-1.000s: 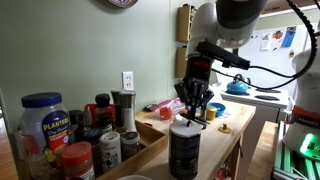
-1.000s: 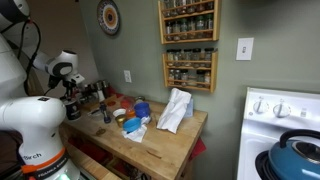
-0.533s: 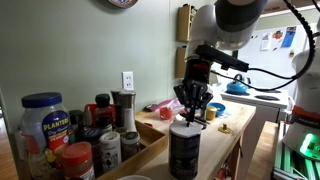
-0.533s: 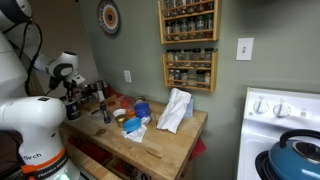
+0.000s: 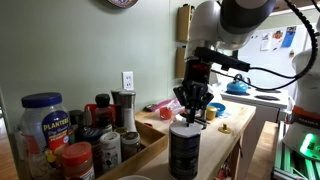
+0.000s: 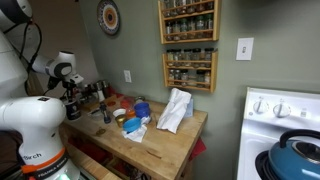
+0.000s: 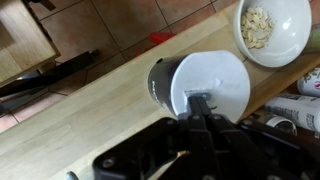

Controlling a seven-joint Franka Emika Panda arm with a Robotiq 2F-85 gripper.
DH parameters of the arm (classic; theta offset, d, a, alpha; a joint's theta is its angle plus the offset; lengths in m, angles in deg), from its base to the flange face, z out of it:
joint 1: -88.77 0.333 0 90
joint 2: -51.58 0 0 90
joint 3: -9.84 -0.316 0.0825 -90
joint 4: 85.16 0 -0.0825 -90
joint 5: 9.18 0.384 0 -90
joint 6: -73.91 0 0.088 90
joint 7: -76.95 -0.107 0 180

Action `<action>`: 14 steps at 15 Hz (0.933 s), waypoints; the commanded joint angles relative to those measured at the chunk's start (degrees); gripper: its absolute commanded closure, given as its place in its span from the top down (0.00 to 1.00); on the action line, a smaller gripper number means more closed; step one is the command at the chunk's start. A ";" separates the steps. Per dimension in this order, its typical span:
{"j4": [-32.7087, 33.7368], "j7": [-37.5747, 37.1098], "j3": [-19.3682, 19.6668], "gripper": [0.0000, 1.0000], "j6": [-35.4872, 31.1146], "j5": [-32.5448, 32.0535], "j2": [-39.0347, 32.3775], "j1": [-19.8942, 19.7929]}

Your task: Close the lid on the black and white container

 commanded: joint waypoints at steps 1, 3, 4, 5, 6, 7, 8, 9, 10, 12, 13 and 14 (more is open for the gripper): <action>0.60 -2.91 -0.30 0.00 -1.19 -1.60 -0.83 0.65; 1.27 -2.59 -0.33 0.00 -1.15 -0.90 -1.11 0.93; 1.61 -2.47 -0.37 0.00 -1.03 -0.71 -1.35 1.04; 1.86 -2.34 -0.41 0.00 -0.97 -0.63 -1.63 1.19; 2.02 -2.22 -0.42 0.00 -0.59 -0.71 -1.91 1.32; 2.10 -2.46 -0.45 0.00 -0.34 -0.98 -2.09 1.39; 2.10 -2.56 -0.47 0.00 -0.46 -1.14 -2.33 1.47; 2.13 -2.60 -0.49 0.00 -0.69 -1.42 -2.63 1.49; 2.16 -2.75 -0.51 0.00 -1.03 -1.64 -3.00 1.47; 2.12 -2.99 -0.50 0.00 -1.61 -2.09 -3.42 1.40; 2.14 -3.00 -0.47 0.00 -1.78 -2.11 -3.54 1.40; 2.13 -3.09 -0.45 0.00 -1.91 -2.25 -3.58 1.40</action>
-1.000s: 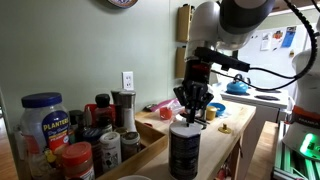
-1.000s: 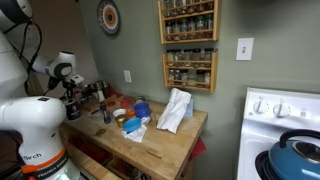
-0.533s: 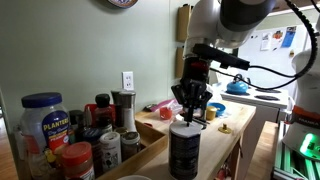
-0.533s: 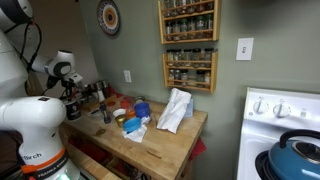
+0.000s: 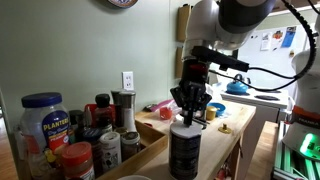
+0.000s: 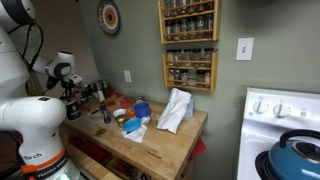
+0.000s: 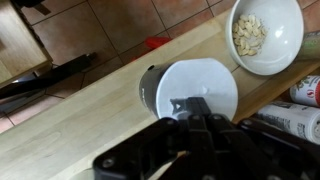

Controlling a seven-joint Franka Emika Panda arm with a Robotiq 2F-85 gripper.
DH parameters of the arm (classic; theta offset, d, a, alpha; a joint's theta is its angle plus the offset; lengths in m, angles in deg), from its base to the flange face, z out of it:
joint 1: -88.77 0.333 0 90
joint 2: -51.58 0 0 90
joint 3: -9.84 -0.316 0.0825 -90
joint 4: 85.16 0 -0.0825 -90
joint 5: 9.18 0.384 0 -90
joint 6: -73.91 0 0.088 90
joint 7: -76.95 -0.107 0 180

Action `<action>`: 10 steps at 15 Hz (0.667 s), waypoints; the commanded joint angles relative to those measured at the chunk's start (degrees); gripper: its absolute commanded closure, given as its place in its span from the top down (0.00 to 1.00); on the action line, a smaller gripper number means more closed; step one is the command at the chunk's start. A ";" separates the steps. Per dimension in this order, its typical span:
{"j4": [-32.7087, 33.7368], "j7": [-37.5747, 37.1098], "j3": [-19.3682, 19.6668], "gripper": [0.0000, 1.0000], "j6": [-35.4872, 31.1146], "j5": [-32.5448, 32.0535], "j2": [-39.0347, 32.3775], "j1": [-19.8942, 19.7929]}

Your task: Close the lid on the black and white container

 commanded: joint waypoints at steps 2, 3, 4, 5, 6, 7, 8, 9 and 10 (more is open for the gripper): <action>0.12 -2.30 -0.16 0.00 -1.41 -1.86 -1.52 0.49; 0.18 -2.27 -0.12 0.00 -1.40 -1.76 -1.26 0.50; 0.15 -2.48 -0.04 0.00 -0.88 -2.12 -0.67 0.43; 0.08 -2.76 0.05 0.00 -0.18 -2.56 0.34 0.34; 0.05 -2.74 0.14 0.00 0.40 -2.87 1.07 0.31; 0.08 -3.50 0.21 0.00 1.40 -3.65 1.95 0.21; 0.32 -3.35 0.34 0.26 2.84 -3.79 2.85 0.21; 0.45 -3.28 0.43 0.27 3.72 -3.81 3.56 0.20; 0.73 -2.87 0.56 0.32 5.23 -3.83 4.38 0.18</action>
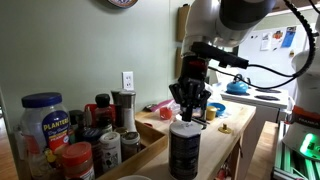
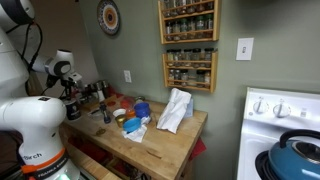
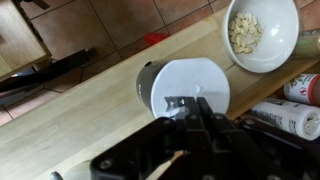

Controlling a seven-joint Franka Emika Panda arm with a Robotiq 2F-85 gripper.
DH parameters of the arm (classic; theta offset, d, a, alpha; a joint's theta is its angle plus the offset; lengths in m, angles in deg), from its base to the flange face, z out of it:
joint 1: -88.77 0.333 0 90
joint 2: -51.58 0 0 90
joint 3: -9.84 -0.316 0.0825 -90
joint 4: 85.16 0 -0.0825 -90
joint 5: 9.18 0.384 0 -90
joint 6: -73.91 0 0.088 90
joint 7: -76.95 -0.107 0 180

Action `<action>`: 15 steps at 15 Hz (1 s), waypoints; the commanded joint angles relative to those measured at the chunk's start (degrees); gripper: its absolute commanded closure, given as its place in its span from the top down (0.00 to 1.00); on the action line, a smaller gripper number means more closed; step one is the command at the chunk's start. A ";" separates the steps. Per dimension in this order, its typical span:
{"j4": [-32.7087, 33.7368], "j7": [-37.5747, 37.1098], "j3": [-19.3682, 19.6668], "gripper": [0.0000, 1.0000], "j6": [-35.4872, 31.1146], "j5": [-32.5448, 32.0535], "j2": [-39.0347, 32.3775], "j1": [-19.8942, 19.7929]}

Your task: Close the lid on the black and white container

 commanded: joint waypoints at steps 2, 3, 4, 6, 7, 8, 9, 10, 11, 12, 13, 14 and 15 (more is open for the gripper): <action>0.67 -0.51 0.61 0.47 7.05 -2.19 4.57 0.08; 1.06 -0.51 0.65 0.56 8.46 -2.65 5.01 -0.02; 1.59 -0.25 0.69 0.62 9.76 -3.15 5.29 -0.12; 2.47 -0.13 0.70 0.78 11.70 -3.88 5.74 -0.24; 2.92 0.18 0.77 0.84 12.41 -3.77 5.90 -0.21; 3.36 0.32 0.79 0.93 12.93 -3.87 6.02 -0.25; 3.81 1.02 0.86 0.99 13.34 -3.51 6.03 -0.16; 4.26 1.46 0.87 1.00 13.90 -3.68 5.98 -0.19; 4.77 1.27 0.80 1.00 14.28 -4.14 5.82 -0.35; 4.16 0.76 0.57 1.00 12.12 -2.82 5.40 -0.15; 4.42 0.77 0.58 1.00 12.20 -2.85 5.38 -0.16; 4.47 0.76 0.58 1.00 12.20 -2.85 5.36 -0.16; 4.47 0.76 0.59 1.00 12.20 -2.85 5.33 -0.16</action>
